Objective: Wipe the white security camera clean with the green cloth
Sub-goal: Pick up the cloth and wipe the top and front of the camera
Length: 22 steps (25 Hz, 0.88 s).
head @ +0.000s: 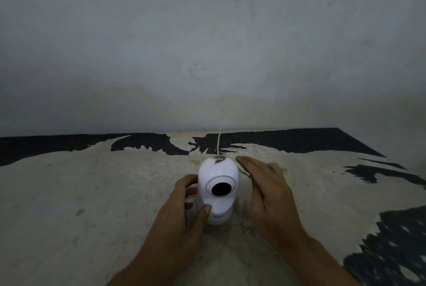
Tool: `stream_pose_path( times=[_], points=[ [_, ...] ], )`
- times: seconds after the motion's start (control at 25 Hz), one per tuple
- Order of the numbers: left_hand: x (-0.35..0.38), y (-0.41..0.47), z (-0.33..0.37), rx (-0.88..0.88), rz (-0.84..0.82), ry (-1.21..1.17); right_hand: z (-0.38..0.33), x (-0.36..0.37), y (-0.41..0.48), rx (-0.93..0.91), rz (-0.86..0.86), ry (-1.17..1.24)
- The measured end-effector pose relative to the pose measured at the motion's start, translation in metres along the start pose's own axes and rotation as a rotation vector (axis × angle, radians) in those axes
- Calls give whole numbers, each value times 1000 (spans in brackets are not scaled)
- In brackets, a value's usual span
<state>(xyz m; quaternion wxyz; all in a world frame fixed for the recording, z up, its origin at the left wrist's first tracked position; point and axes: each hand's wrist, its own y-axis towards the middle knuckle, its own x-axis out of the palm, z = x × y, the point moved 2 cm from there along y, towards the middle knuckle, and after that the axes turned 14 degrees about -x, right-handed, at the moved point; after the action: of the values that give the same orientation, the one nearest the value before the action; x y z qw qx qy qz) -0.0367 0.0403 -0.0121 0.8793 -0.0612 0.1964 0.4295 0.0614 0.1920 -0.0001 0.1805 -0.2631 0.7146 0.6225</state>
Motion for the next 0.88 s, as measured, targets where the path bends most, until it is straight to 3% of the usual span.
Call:
stream_pose_path(
  times=[0.16,0.32,0.52,0.68,0.88],
  points=[
    [-1,0,1,8,-12,6,-16,3,6,-97,46,37],
    [0,-2,3,-10,-6,5,-2,7,3,28,57,111],
    [-1,-2,5,-8,-25,4,-5,6,0,0,59,98],
    [-1,-2,3,-12,-20,0,1,9,-2,82,28,155],
    [-1,0,1,0,-26,14,-14,0,1,-11,73,109]
  ],
)
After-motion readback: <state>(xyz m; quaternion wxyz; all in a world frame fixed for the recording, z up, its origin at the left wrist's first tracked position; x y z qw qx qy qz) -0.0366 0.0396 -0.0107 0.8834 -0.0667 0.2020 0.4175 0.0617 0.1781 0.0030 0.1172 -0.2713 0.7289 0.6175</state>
